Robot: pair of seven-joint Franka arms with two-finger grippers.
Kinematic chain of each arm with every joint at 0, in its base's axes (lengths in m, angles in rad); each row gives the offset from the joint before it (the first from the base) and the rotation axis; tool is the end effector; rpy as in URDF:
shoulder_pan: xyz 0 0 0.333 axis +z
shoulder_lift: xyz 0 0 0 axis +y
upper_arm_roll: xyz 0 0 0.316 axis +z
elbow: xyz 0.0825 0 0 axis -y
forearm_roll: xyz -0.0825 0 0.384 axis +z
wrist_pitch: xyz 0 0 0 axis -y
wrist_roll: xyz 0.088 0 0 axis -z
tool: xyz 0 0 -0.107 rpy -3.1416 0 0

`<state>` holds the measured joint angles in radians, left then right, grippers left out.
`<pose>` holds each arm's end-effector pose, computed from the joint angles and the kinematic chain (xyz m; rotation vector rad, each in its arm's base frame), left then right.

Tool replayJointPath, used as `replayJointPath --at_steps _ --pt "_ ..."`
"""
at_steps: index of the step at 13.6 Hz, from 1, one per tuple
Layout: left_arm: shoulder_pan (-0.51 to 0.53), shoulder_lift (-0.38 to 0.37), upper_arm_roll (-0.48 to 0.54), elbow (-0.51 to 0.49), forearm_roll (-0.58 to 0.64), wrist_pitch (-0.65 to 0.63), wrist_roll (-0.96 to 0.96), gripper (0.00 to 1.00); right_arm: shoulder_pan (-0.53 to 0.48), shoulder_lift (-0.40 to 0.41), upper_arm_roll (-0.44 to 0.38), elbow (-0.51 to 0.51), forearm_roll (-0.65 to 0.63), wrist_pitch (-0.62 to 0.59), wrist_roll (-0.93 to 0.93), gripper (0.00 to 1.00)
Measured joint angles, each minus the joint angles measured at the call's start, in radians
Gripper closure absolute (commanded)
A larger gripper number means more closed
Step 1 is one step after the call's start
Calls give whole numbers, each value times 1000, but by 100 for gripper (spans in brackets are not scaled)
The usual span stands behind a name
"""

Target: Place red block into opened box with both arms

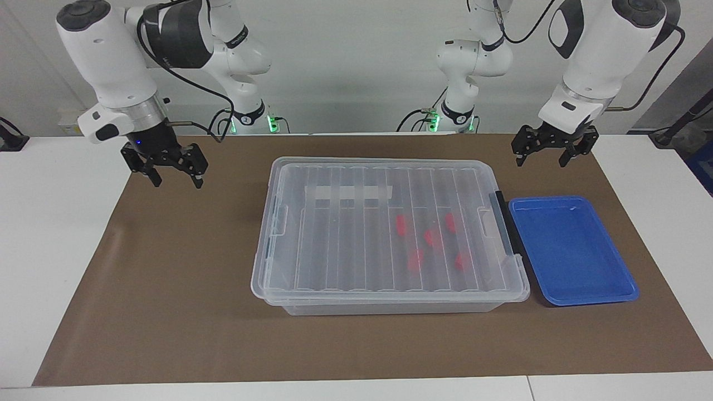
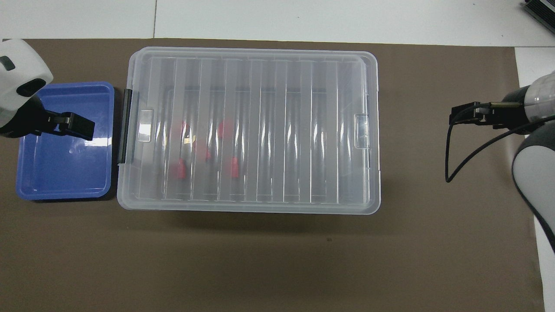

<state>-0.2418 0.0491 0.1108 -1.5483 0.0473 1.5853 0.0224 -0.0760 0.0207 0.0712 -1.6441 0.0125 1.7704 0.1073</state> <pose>0.5661 -0.0711 0.6091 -3.0791 0.2383 0.0138 0.5778 -0.0021 0.5962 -3.1130 0.1777 -0.1635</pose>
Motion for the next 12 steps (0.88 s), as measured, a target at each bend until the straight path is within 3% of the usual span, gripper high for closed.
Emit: replayJointPath --at_steps 6,12 --pt "0 0 0 0 0 0 0 0 -3 -9 5 60 0 -168 0 2" --pt "0 0 0 0 0 0 0 0 7 -27 14 46 -4 -184 0 2"
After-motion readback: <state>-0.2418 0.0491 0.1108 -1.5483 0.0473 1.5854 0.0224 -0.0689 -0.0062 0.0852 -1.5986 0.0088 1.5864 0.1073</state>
